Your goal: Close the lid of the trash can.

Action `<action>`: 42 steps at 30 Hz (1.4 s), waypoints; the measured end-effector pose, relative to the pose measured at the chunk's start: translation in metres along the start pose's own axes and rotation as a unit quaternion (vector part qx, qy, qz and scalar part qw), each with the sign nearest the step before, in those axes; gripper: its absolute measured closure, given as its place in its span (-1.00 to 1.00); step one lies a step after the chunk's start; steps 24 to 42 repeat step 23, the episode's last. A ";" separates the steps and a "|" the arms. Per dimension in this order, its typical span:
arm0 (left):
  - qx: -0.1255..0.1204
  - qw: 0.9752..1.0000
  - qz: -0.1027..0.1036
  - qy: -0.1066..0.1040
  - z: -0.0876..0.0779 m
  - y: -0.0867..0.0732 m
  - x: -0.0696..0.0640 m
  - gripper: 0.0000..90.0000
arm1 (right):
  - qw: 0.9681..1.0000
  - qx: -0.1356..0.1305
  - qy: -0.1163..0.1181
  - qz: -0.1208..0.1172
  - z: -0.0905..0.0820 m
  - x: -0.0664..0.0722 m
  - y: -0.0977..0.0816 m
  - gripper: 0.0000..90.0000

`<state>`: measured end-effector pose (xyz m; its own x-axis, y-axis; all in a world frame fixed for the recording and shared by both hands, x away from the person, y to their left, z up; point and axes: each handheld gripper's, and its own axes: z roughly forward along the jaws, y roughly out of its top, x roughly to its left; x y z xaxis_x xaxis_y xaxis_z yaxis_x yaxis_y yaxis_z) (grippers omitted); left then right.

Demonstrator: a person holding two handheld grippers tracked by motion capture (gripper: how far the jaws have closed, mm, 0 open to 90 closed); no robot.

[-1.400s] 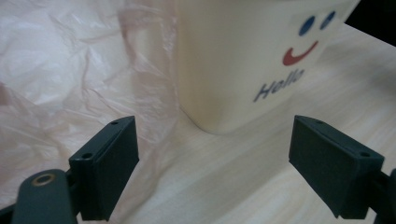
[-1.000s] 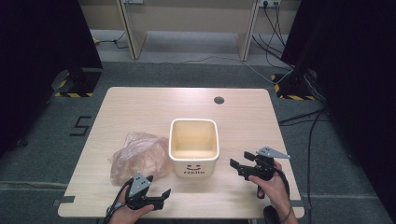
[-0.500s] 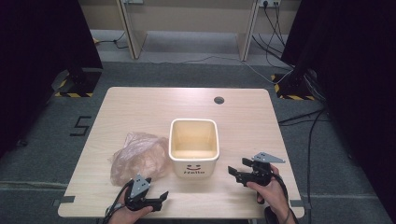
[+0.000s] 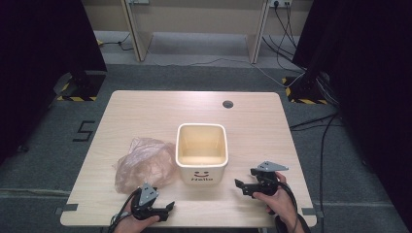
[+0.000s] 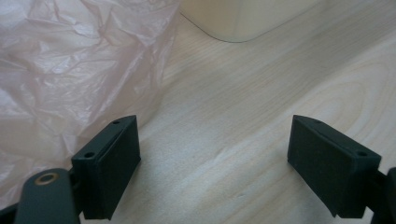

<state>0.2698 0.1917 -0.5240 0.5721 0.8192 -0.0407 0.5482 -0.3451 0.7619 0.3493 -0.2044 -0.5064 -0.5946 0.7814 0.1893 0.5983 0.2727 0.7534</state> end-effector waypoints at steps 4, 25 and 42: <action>0.000 1.000 0.003 0.006 0.000 0.000 -0.001 -0.64 | 1.000 0.004 -0.003 -0.006 0.001 0.000 -0.001 -0.62; -0.006 1.000 0.005 0.008 0.002 -0.001 -0.002 -0.67 | 1.000 -0.005 -0.013 -0.002 0.001 -0.002 -0.001 -0.63; -0.006 1.000 0.005 0.008 0.002 -0.001 -0.002 -0.67 | 1.000 -0.005 -0.013 -0.002 0.001 -0.002 -0.001 -0.63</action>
